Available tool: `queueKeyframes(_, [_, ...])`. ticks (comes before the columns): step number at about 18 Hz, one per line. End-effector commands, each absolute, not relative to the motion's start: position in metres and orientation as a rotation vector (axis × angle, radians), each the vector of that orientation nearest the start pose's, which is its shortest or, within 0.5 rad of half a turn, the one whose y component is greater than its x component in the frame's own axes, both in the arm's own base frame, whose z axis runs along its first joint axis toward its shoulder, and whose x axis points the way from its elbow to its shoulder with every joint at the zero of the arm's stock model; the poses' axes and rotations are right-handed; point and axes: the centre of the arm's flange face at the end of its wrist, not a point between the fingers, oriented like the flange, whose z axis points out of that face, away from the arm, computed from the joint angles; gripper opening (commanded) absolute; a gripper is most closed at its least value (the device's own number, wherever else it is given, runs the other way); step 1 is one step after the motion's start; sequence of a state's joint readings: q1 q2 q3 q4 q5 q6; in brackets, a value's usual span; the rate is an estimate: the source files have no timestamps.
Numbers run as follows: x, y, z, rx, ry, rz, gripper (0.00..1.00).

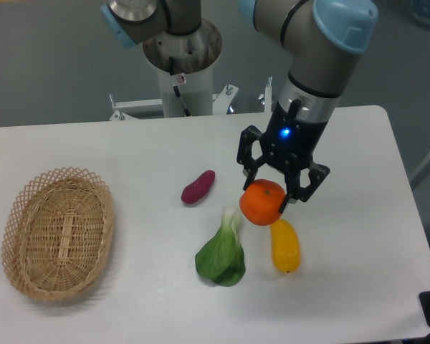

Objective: Place the orange in the basket
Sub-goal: 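Grasp the orange with the gripper and lift it off the table, then carry the held orange over the bok choy toward the wicker basket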

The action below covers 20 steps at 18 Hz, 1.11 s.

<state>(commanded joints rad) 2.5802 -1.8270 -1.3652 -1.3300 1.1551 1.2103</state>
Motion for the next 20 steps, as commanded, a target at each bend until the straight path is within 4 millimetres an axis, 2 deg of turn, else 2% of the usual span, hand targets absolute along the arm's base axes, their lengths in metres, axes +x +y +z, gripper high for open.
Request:
queueKeyframes(9, [-0.426,0.476,0.479,-2.673,0.307,-0.024,0.66])
queueKeyframes(12, [-0.422,0.476,0.482,-2.683,0.229,-0.032,0.66])
queueKeyframes(15, [-0.404,0.488,0.481,-2.697,0.192,-0.029,0.66])
queueKeyframes(18, [-0.37,0.519,0.462,-2.734,0.152,0.061,0.65])
queueKeyframes(20, [-0.338,0.539,0.445,-2.753,0.146,0.13,0.65])
